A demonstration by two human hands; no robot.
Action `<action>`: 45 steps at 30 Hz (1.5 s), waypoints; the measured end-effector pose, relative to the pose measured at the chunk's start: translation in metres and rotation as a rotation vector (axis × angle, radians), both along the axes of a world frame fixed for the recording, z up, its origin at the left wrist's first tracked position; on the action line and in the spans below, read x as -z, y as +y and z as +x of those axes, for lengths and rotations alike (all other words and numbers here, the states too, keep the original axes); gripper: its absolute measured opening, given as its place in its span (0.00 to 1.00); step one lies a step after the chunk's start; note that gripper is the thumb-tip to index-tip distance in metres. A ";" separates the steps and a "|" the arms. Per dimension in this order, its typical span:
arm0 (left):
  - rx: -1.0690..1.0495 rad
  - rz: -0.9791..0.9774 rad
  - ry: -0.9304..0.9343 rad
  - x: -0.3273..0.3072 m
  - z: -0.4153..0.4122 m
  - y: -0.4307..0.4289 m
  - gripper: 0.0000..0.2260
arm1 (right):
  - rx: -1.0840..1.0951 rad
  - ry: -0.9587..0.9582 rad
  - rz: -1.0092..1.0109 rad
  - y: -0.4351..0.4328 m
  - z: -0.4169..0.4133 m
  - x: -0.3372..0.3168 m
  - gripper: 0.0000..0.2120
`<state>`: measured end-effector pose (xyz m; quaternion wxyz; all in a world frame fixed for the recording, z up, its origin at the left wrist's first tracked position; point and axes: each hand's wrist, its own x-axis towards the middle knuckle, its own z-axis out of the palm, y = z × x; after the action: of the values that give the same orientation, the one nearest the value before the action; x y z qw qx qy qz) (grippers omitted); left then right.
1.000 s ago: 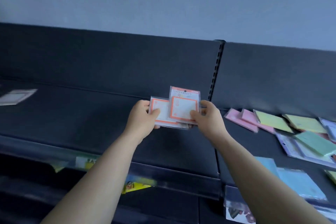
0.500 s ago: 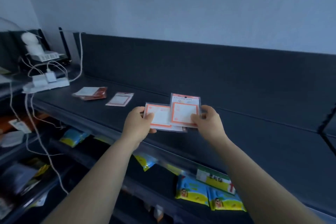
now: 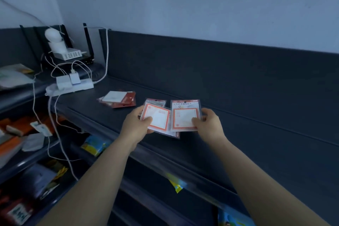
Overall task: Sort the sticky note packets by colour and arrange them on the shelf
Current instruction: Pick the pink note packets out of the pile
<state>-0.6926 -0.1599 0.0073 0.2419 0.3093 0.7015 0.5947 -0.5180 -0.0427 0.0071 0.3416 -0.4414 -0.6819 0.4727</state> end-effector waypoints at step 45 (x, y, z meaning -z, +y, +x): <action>0.406 0.005 1.095 0.008 -0.045 0.050 0.10 | 0.390 -0.727 0.464 -0.041 -0.028 0.010 0.17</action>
<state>-0.7380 -0.1097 -0.0007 -0.0476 0.7005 0.6498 0.2913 -0.5461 -0.0838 -0.0030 0.2528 -0.6101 -0.7493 0.0494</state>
